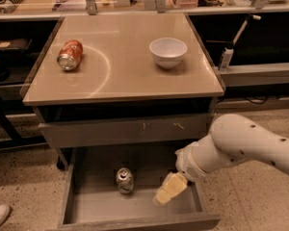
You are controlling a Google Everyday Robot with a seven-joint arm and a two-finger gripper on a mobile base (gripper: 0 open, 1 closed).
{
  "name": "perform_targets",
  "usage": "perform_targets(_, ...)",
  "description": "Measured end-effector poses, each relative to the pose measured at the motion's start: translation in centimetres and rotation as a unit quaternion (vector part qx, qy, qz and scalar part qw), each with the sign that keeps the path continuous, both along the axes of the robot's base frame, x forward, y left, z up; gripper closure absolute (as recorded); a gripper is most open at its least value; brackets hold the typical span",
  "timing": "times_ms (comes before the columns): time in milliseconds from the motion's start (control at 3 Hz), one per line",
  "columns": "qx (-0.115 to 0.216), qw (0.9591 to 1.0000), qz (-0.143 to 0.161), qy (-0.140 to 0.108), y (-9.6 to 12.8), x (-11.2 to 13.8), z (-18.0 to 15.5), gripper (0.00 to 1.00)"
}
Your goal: Pick 7up can from middle drawer and place on counter
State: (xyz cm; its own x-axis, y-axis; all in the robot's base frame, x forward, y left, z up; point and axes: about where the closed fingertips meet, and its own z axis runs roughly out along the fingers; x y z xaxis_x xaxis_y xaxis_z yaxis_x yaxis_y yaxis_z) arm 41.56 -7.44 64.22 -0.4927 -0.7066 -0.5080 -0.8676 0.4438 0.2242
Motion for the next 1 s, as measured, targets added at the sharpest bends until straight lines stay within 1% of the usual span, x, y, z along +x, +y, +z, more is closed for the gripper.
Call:
perform_targets(333, 0.022, 0.9979, -0.04, -0.045, 0.5, 3.0, -2.0, 0.0)
perform_targets(667, 0.035, 0.9951, -0.06, -0.07, 1.2, 5.4, -4.5, 0.0)
perform_targets(1000, 0.037, 0.9943, -0.066, -0.075, 1.2, 5.8, -4.6, 0.0)
